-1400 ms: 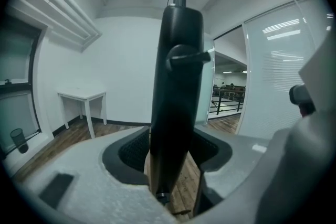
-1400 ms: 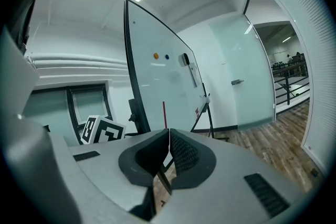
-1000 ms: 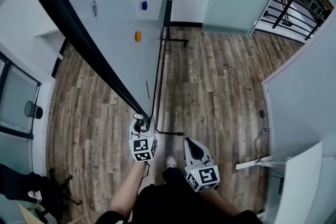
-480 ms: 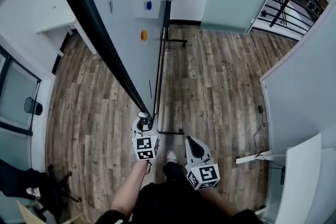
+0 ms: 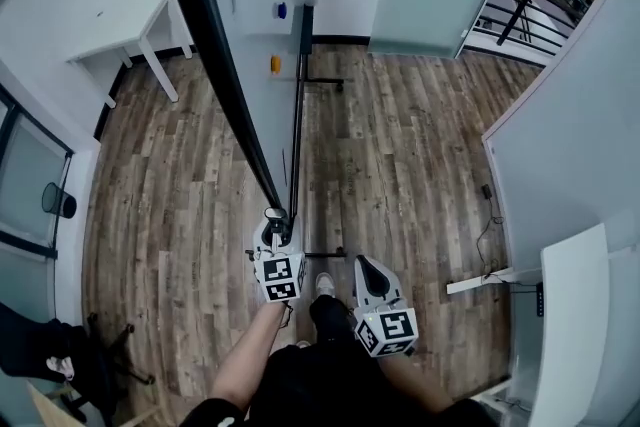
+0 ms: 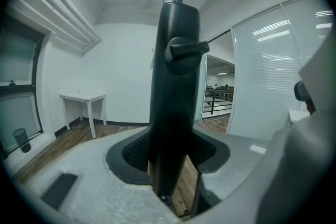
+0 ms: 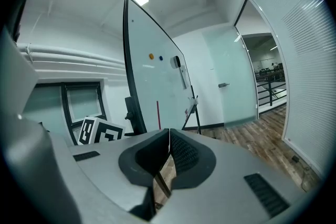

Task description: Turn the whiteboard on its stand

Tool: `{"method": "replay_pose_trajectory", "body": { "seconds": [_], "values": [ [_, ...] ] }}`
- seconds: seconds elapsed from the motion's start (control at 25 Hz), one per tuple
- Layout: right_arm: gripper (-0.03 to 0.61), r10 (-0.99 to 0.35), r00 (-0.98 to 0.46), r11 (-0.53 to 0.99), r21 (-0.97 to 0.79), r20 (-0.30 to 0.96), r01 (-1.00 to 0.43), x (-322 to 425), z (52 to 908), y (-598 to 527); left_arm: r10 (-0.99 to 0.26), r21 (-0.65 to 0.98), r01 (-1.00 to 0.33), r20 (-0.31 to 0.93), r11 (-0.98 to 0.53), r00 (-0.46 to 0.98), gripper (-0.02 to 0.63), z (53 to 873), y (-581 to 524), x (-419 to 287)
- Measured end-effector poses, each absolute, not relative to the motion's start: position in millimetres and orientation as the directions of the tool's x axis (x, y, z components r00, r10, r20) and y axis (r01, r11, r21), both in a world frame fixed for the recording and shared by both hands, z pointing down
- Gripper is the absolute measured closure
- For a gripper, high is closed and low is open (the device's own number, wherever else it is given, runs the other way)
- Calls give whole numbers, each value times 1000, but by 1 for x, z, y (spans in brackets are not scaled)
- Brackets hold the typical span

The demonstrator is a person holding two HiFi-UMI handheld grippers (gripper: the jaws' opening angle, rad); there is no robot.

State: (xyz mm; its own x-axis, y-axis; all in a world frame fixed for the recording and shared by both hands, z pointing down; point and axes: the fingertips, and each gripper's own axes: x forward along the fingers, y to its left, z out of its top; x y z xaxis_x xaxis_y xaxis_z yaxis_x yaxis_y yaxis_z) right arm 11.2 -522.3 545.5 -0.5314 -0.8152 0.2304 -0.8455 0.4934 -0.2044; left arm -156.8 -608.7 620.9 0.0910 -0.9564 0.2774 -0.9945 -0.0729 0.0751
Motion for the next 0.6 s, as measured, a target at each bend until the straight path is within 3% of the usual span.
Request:
{"method": "replay_pose_trajectory", "body": {
  "seconds": [0.6],
  "values": [
    [563,-875,-428,392,-188,225,-900,40,551,-379,-960,71,-992,253,-105,120,419,625,-498,-139]
  ]
}}
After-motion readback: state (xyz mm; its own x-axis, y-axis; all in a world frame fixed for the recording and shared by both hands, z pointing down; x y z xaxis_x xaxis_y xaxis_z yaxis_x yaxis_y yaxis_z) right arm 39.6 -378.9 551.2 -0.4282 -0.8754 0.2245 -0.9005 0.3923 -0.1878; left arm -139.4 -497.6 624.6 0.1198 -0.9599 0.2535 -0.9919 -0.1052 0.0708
